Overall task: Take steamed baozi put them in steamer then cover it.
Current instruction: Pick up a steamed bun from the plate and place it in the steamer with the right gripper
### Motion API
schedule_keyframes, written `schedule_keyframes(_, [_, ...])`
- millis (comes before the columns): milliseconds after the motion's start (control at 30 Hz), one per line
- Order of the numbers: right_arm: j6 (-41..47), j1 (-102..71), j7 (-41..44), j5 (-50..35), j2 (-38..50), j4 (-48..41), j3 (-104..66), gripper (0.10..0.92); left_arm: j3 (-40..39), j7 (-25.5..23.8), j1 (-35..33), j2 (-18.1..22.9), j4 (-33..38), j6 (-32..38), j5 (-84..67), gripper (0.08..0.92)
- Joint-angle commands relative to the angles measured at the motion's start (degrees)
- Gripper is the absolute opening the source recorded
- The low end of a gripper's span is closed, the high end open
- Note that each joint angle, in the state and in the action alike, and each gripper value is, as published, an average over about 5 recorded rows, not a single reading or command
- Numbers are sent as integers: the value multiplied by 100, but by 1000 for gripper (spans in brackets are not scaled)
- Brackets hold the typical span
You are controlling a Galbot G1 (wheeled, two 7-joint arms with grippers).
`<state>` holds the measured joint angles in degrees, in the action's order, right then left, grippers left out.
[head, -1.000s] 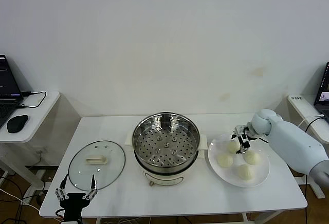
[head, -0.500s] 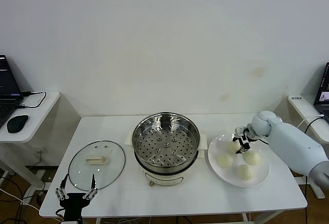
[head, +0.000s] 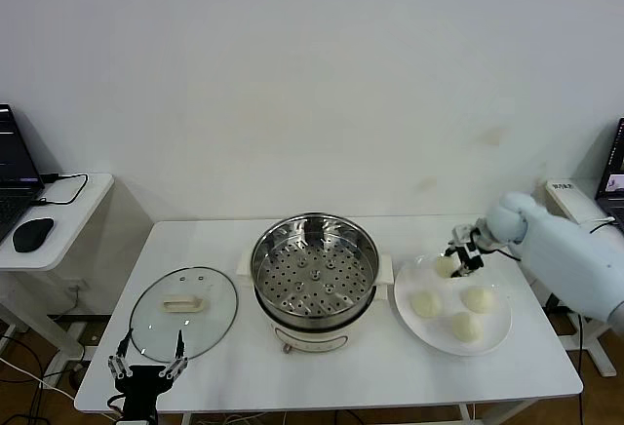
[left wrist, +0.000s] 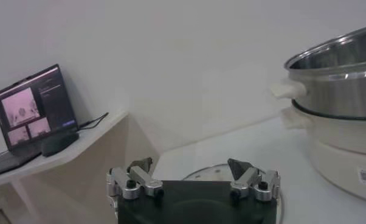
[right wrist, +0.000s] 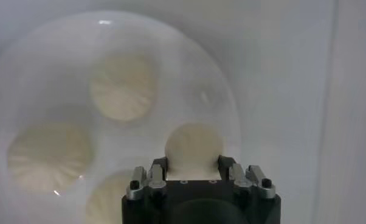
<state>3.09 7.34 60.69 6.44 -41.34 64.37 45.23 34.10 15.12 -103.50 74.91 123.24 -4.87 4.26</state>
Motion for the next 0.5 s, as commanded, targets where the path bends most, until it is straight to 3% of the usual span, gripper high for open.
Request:
schedule_keyframes(33, [169, 1584, 57, -1271, 267, 838, 1010, 534, -13, -12, -3, -62, 63, -2, -50, 823])
schedule_keyframes(500, [-134, 2861, -623, -2081, -1481, 851, 2325, 535, 143, -25, 40, -170, 116, 6, -213, 823])
